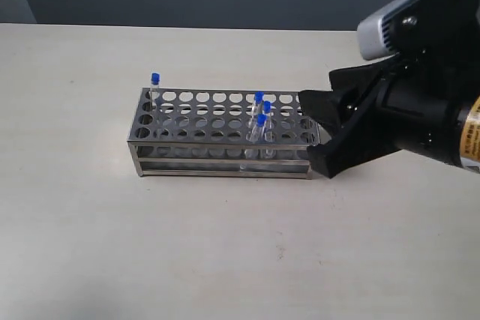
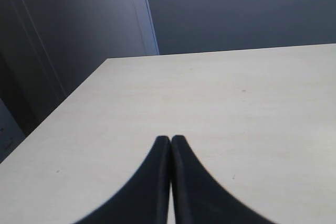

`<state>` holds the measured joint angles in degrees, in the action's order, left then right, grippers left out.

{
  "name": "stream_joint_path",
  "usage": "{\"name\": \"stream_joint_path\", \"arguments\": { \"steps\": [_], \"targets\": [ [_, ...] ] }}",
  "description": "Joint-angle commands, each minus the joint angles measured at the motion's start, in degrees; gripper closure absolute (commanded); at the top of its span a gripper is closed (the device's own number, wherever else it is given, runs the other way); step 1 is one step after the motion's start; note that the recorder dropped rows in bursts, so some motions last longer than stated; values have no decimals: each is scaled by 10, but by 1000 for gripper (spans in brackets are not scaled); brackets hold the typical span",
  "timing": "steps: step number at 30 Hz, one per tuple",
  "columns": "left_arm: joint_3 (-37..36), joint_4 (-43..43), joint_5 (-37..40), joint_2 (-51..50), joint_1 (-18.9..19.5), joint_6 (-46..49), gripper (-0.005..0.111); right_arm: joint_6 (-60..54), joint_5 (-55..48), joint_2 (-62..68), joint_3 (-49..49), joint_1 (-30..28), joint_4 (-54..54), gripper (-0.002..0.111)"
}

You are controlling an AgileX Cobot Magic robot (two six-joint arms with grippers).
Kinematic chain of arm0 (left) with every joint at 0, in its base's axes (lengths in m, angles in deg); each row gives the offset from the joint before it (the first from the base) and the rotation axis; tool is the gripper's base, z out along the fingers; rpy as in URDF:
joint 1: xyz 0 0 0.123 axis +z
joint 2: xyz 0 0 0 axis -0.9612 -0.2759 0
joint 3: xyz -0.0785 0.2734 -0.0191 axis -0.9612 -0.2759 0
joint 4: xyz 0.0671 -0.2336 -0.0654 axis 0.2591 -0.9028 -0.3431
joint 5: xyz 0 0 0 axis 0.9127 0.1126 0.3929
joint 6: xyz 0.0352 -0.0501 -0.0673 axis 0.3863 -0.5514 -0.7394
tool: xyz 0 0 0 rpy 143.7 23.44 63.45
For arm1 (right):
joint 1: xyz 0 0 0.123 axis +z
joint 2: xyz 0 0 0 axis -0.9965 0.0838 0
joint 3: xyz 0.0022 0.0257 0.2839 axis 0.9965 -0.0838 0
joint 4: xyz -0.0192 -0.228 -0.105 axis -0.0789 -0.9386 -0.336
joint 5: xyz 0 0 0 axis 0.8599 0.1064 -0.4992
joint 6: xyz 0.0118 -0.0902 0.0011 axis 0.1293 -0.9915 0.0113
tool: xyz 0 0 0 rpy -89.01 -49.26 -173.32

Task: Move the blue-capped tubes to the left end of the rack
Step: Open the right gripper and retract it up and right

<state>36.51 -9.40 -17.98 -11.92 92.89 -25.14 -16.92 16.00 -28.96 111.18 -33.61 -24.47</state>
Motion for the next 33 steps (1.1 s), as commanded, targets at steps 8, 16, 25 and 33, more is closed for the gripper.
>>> {"name": "stream_joint_path", "arguments": {
  "steps": [8,16,25,33],
  "targets": [
    [2,1,-3,3,-1,-2,106,243,-5,91,3,-3,-265,62],
    [2,1,-3,3,-1,-2,106,504,-163,91,1,-3,-435,62],
    [2,1,-3,3,-1,-2,106,546,-176,141,-18,-2,-435,62],
    [2,1,-3,3,-1,-2,106,409,-160,131,123,-3,-435,78]
  ]
}}
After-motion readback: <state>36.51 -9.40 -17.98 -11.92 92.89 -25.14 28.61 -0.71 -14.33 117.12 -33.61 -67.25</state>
